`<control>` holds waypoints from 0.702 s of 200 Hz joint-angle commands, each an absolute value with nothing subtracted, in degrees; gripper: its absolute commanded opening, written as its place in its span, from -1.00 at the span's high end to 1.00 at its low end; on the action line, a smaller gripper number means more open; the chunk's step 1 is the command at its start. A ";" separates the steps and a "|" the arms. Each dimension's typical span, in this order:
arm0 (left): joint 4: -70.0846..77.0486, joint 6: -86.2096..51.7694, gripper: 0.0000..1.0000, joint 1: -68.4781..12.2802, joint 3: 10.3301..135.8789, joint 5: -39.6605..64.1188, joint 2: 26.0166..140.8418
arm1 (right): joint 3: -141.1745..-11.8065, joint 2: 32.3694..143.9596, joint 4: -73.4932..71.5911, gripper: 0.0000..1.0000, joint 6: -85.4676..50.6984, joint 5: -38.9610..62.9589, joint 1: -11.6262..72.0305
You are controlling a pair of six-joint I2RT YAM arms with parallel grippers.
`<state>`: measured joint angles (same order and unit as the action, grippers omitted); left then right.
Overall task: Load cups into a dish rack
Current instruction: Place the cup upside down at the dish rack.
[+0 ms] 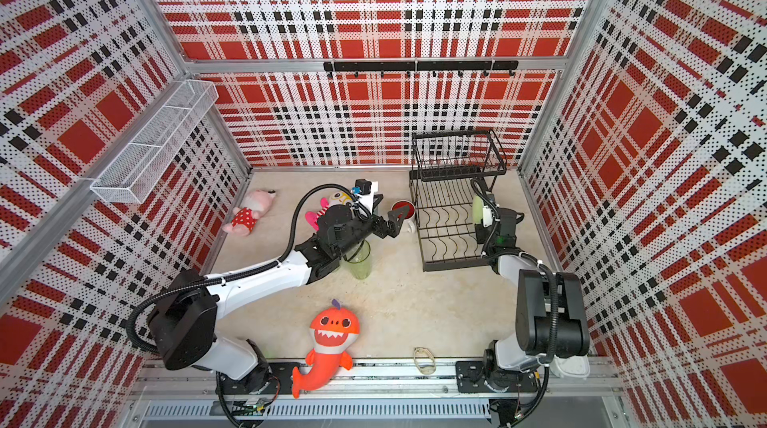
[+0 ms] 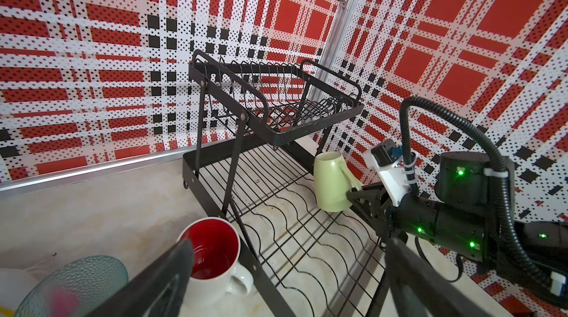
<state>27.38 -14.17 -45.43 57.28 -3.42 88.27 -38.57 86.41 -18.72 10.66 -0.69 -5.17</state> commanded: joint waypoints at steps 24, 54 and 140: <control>27.01 -14.31 -1.00 -45.70 57.61 -3.33 88.16 | -38.46 83.65 -19.21 0.91 12.14 -2.11 -5.61; 26.98 -14.33 -1.00 -45.75 56.92 -3.34 87.95 | -37.72 82.84 -18.25 0.86 11.47 -2.76 -5.62; 26.98 -14.33 -1.00 -45.87 57.00 -2.79 88.98 | -38.70 82.70 -11.90 0.78 10.51 -5.50 -5.62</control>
